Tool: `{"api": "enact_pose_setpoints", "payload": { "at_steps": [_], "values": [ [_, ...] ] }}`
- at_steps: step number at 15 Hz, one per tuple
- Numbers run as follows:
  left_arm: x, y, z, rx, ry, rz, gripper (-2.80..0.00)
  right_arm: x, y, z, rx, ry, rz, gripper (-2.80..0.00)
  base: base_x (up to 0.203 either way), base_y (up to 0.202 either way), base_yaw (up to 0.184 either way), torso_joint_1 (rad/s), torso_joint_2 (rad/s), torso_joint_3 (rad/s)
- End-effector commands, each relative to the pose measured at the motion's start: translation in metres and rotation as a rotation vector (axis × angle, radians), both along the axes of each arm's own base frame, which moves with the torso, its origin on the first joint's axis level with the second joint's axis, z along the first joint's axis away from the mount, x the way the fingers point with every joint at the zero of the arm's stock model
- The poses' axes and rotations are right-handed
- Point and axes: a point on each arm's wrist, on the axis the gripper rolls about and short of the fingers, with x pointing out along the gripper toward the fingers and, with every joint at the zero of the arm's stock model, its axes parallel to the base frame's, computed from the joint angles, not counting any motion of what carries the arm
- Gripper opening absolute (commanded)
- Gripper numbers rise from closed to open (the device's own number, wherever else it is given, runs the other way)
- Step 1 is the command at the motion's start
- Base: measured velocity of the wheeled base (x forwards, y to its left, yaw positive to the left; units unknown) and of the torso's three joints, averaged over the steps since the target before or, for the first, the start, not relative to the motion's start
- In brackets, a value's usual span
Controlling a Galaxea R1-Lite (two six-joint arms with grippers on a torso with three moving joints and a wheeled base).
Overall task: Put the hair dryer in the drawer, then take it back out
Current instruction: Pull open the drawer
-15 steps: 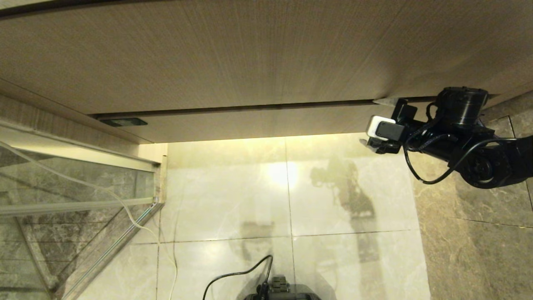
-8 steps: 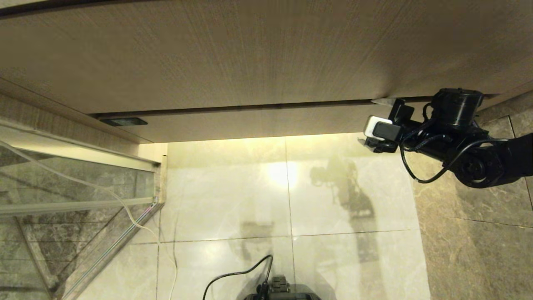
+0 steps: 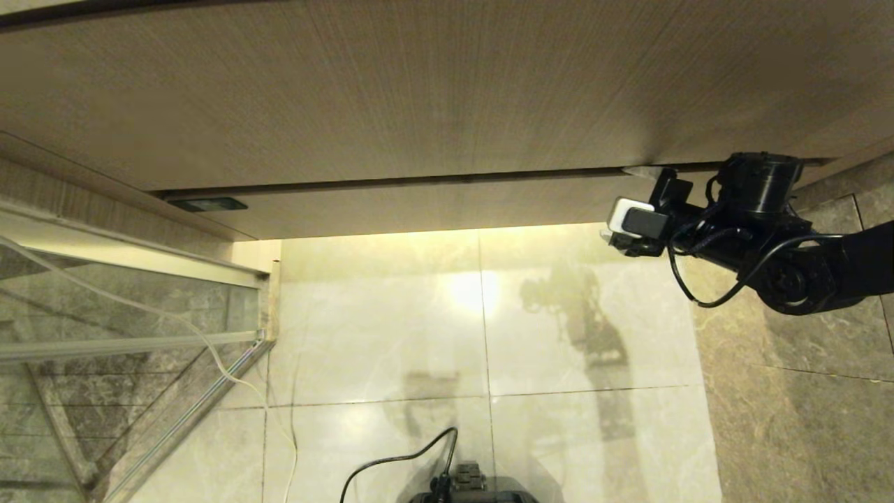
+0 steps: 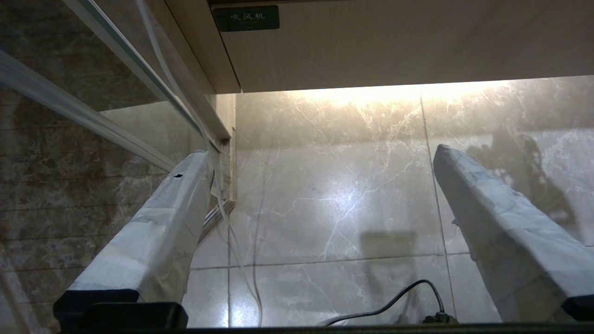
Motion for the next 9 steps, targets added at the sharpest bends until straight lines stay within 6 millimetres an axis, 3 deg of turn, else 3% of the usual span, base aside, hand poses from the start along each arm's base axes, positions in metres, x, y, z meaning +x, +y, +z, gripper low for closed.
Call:
{"api": "enact_pose_setpoints", "payload": {
  "at_steps": [1,9],
  "values": [
    [0.004,0.0,-0.011,0.0,0.038,0.0,0.0,0.005,-0.004,-0.006,-0.01,0.011,-0.011,0.0,0.0,0.0,0.0,0.0,0.0,0.0],
    [0.004,0.0,-0.011,-0.002,0.038,0.0,0.0,0.016,-0.018,-0.015,-0.03,0.035,-0.048,0.0,0.0,0.0,0.0,0.0,0.0,0.0]
  ]
}}
